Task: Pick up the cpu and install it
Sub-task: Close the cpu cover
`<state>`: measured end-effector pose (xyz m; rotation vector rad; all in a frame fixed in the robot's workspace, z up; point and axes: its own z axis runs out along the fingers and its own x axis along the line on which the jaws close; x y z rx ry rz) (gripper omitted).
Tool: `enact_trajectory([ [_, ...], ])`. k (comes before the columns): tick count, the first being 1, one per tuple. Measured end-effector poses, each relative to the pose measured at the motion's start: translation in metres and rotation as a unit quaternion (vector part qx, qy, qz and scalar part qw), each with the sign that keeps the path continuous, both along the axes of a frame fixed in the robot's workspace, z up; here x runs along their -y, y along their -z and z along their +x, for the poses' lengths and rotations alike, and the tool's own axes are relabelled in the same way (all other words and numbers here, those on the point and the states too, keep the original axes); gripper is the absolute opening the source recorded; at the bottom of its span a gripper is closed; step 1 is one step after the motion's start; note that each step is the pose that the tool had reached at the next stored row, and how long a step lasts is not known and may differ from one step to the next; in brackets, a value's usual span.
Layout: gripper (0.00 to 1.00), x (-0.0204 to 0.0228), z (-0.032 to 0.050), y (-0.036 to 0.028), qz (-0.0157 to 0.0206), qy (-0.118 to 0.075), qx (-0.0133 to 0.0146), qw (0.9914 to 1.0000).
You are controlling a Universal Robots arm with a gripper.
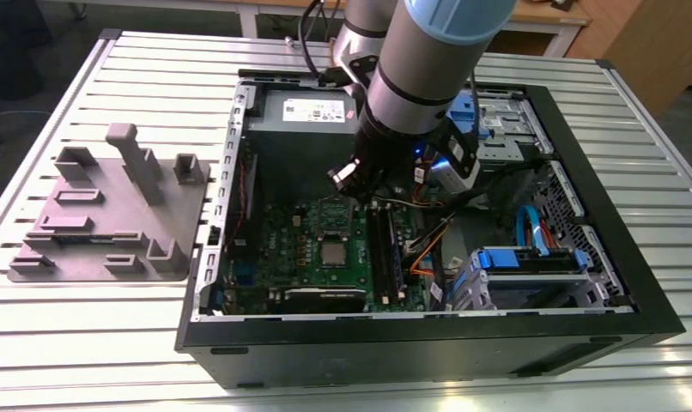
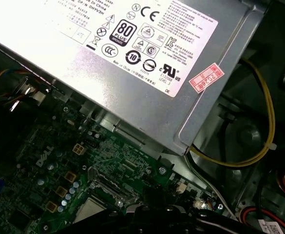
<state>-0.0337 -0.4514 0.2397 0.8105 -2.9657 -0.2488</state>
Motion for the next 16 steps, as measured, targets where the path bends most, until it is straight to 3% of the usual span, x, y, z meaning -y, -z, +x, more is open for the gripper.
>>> enact_trajectory([
  [7, 0.11, 0.0, 0.0, -0.0003, 0.0, -0.025, 0.0, 0.99969],
  [16, 0.11, 0.0, -0.0011, -0.0028, 0.0017, -0.036, 0.0003, 0.99936],
])
